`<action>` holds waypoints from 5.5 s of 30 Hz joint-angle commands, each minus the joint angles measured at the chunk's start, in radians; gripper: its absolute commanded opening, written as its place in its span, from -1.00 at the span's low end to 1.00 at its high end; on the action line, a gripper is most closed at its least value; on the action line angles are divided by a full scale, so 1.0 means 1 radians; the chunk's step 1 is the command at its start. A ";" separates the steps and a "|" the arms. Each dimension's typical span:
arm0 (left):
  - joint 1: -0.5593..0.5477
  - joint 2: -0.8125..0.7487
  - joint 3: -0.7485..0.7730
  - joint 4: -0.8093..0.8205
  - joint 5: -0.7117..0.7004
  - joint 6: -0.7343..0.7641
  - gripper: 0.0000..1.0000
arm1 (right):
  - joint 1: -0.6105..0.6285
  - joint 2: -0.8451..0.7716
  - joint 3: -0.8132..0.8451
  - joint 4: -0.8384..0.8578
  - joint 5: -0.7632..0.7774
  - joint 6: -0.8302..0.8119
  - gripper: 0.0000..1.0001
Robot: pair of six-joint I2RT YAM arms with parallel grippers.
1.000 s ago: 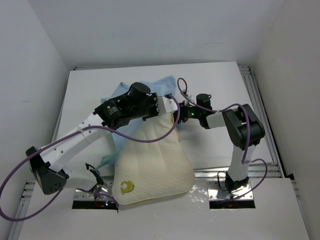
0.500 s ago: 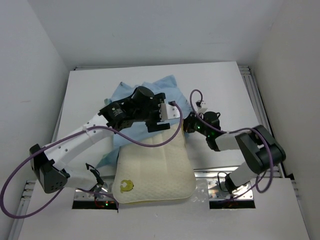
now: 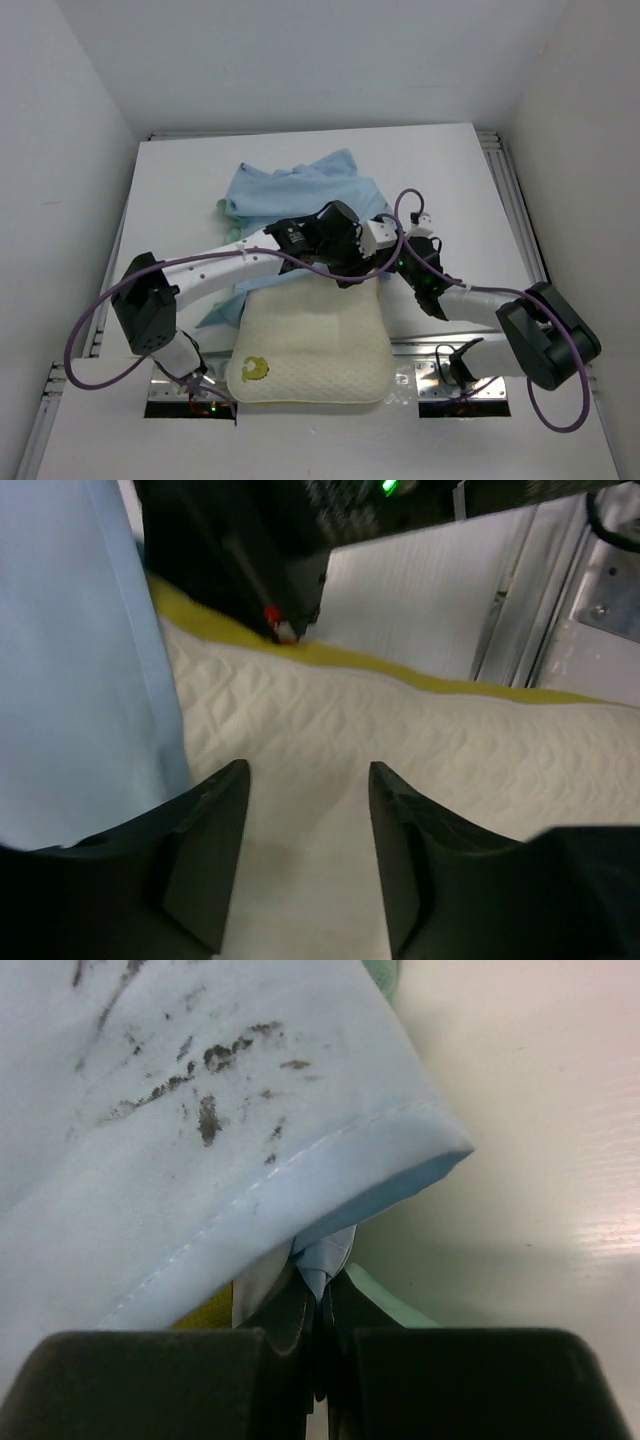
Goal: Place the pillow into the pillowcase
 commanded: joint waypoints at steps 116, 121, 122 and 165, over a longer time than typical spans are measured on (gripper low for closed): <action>0.318 -0.004 -0.032 0.135 -0.391 -0.007 -1.00 | 0.393 -0.186 0.399 -0.368 -0.162 -0.630 -1.00; 0.316 -0.042 0.002 0.151 -0.355 -0.032 -1.00 | 0.391 -0.149 0.414 -0.321 -0.243 -0.570 -1.00; 0.319 -0.040 0.009 0.154 -0.338 -0.053 -1.00 | 0.393 -0.135 0.413 -0.321 -0.252 -0.553 -1.00; 0.962 0.581 0.774 -0.355 0.270 0.612 0.39 | 0.259 0.015 0.479 -0.616 -0.163 -0.344 -1.00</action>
